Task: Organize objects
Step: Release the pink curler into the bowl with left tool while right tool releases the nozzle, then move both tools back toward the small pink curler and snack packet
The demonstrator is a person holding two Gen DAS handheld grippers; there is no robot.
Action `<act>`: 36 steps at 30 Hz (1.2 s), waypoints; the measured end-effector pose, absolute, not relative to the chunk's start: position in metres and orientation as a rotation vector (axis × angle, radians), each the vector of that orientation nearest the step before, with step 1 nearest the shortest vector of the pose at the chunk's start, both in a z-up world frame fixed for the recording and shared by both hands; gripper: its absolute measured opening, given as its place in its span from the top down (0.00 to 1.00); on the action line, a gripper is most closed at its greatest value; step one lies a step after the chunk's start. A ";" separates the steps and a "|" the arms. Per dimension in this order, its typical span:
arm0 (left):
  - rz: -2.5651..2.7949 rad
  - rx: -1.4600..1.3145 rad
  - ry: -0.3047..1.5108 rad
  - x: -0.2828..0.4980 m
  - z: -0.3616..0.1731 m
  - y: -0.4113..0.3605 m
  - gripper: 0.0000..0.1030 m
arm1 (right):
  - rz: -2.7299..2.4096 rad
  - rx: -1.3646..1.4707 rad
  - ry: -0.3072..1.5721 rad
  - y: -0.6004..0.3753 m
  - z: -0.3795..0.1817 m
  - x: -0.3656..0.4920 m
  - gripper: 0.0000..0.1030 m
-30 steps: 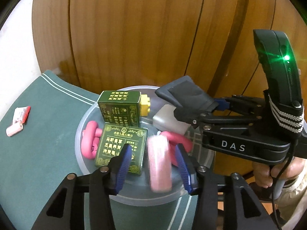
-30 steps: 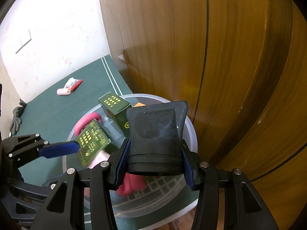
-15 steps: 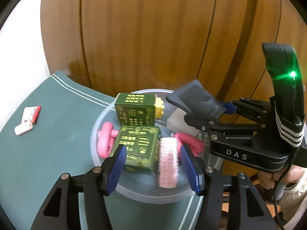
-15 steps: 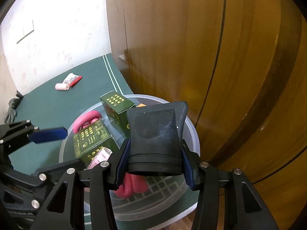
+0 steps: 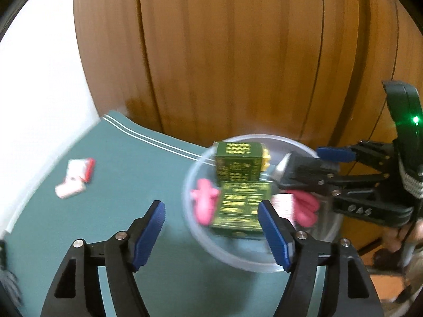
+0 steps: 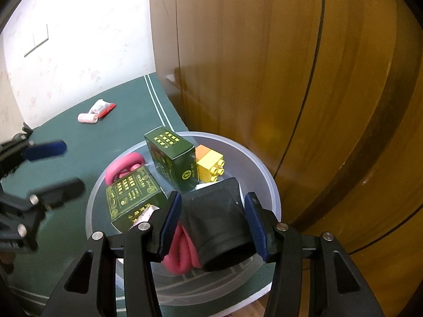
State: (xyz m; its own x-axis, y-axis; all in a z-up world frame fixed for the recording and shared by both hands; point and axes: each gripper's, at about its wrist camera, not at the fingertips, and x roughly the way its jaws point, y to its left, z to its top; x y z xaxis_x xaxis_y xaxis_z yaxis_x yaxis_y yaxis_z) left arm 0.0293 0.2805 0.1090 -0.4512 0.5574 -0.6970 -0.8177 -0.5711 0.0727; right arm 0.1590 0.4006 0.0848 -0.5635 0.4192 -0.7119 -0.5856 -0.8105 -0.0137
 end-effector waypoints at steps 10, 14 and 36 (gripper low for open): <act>2.166 -0.715 0.670 -0.013 0.130 0.252 0.18 | 2.355 -0.962 0.289 0.399 0.097 0.151 0.50; 2.190 -0.760 0.646 -0.038 0.131 0.238 0.18 | 2.364 -0.938 0.274 0.400 0.109 0.144 0.50; 2.363 -1.104 0.418 -0.202 0.070 0.182 0.18 | 2.536 -1.108 0.254 0.392 0.150 0.013 0.41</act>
State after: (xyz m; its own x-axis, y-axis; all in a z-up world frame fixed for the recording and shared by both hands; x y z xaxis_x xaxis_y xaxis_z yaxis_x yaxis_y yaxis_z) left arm -0.2024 0.1819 0.0695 -0.5494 0.3052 -0.7778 -0.5536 -0.8302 0.0652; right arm 0.0126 0.3917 0.1497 -0.6276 0.2534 -0.7362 -0.3941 -0.9188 0.0197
